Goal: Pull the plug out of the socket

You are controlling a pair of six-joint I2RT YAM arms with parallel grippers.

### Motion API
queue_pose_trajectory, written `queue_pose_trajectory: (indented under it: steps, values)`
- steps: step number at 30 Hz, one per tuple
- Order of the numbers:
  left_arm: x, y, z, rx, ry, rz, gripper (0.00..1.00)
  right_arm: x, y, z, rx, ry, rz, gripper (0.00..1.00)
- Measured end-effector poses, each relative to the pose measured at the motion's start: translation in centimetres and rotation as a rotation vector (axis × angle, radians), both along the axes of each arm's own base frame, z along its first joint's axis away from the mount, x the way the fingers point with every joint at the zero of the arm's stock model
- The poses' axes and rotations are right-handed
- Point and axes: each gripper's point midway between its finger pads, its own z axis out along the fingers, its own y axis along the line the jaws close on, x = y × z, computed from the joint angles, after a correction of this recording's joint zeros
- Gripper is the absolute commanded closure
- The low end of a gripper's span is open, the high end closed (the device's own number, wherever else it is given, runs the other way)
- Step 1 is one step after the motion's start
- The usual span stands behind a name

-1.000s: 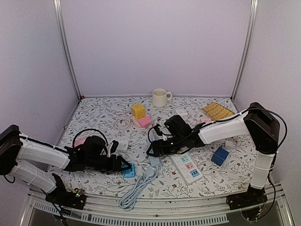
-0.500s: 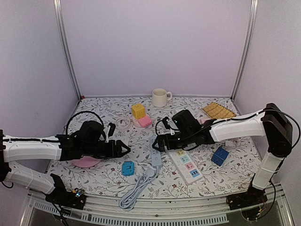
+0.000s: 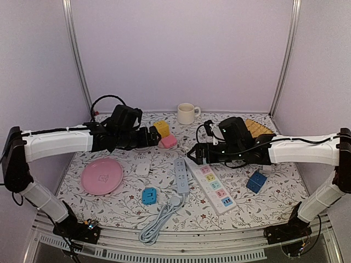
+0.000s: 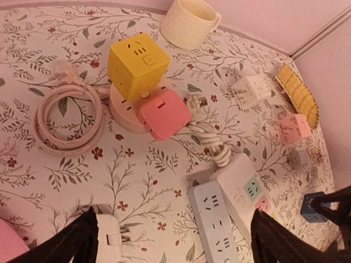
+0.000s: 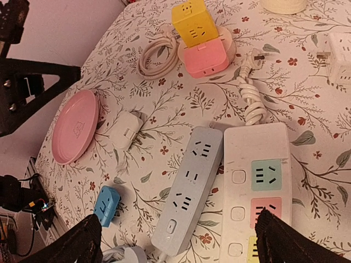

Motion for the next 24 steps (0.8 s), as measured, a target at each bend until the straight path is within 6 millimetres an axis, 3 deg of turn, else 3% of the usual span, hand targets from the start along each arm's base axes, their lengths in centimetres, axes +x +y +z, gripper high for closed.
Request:
queue_pose_trajectory:
  steps: [10, 19, 24]
  values:
    - [9.6, -0.5, -1.4, 0.152, -0.006, 0.162, 0.03, 0.0, -2.0, 2.7, 0.042, -0.053, -0.040, 0.01]
    - [16.8, -2.5, -6.6, 0.292, 0.033, 0.332, 0.03, -0.4, -2.7, 3.3, 0.051, -0.061, -0.043, 0.01]
    - [19.7, -3.1, -8.1, 0.346, 0.023, 0.412, 0.03, -0.5, -3.0, 3.9, 0.061, -0.070, -0.046, 0.01]
